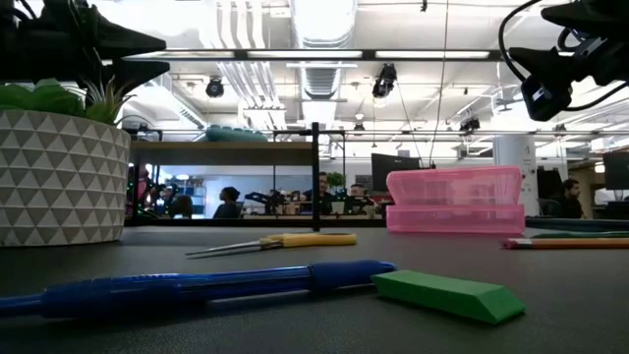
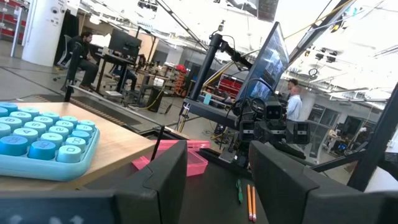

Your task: Pack school essentials

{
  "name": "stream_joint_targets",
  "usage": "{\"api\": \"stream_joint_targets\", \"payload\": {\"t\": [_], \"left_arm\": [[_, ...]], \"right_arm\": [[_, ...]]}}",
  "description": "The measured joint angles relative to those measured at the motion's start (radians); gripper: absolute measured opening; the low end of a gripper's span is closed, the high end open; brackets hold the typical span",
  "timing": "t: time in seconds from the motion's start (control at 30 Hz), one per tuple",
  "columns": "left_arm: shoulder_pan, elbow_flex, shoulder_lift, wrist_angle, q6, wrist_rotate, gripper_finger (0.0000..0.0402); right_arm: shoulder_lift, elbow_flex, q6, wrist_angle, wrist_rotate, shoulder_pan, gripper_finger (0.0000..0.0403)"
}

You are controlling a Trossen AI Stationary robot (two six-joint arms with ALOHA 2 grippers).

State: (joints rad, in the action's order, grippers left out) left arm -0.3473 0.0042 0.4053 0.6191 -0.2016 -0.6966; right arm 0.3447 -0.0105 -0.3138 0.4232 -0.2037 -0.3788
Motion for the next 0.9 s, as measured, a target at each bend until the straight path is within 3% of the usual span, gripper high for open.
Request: {"api": "stream_joint_targets", "payload": {"t": [0.9], "left_arm": [[0.000, 0.000, 0.000, 0.010, 0.000, 0.003, 0.0157]], "right_arm": [[0.000, 0.000, 0.000, 0.000, 0.000, 0.000, 0.0206]]}}
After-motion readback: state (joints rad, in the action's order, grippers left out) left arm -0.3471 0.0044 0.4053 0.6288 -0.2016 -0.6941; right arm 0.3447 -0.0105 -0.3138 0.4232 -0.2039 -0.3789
